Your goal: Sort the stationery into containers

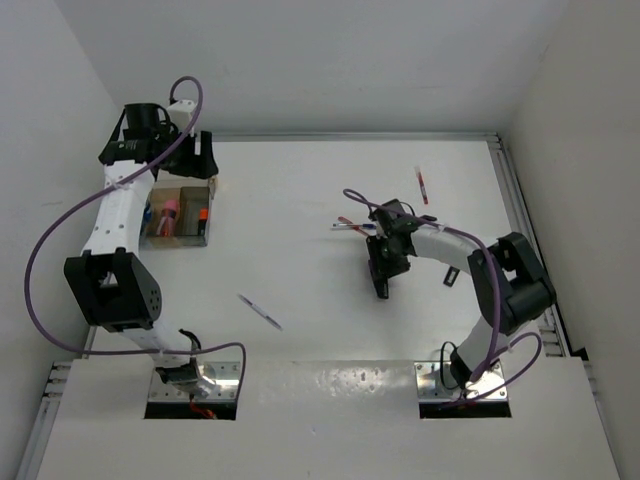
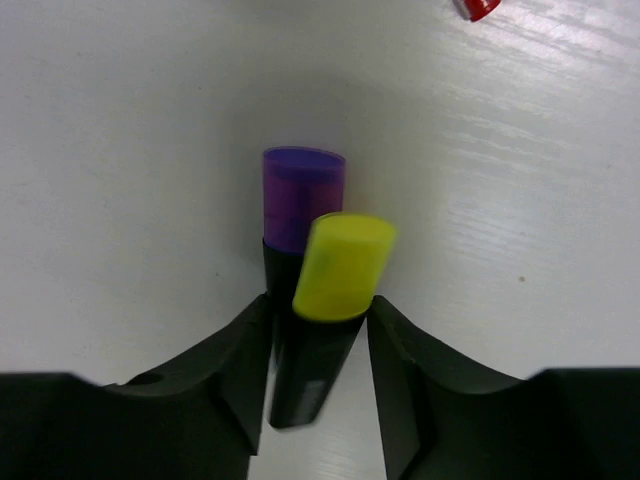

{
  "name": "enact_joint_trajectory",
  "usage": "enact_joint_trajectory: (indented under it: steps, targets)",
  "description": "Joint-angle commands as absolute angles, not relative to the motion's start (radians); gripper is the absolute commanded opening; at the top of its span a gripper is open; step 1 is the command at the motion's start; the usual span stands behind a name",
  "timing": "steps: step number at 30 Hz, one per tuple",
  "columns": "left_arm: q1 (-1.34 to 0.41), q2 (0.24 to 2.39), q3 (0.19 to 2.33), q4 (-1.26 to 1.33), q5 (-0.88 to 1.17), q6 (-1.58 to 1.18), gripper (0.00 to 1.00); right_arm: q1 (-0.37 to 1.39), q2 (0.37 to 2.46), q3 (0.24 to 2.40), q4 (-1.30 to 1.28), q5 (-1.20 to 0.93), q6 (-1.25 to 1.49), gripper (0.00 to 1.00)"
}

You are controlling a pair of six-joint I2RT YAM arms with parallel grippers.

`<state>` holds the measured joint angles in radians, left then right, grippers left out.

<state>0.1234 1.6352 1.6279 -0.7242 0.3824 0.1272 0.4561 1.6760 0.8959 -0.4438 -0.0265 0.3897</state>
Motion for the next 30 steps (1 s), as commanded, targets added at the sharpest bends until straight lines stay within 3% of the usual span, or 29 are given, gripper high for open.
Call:
enact_joint_trajectory:
  steps: [1, 6, 9, 12, 18, 23, 30]
  targets:
    - [0.123, 1.578, 1.605, -0.67, 0.434, 0.137, 0.76, 0.465, 1.672, 0.899, -0.408, -0.034, 0.383, 0.41]
    - [0.121, 1.571, 1.588, -0.658, 0.472, 0.132, 0.77, 0.46, 1.649, 0.92, -0.437, -0.049, 0.365, 0.21]
    - [0.121, 1.542, 1.548, -0.609, 0.572, 0.121, 0.76, 0.446, 1.582, 0.936, -0.437, -0.1, 0.327, 0.1]
    - [0.12, 1.449, 1.378, -0.474, 0.759, 0.054, 0.76, 0.404, 1.501, 0.977, -0.443, -0.219, 0.295, 0.03]
    - [0.032, 1.342, 1.172, -0.148, 0.949, -0.222, 0.78, 0.344, 1.43, 1.088, -0.342, -0.455, 0.371, 0.0]
    - [-0.081, 1.347, 1.065, 0.101, 1.039, -0.489, 0.78, 0.347, 1.459, 1.183, -0.143, -0.528, 0.65, 0.0]
    - [-0.234, 1.374, 1.178, 0.002, 0.895, -0.459, 0.81, 0.357, 1.522, 1.267, -0.044, -0.48, 0.975, 0.0]
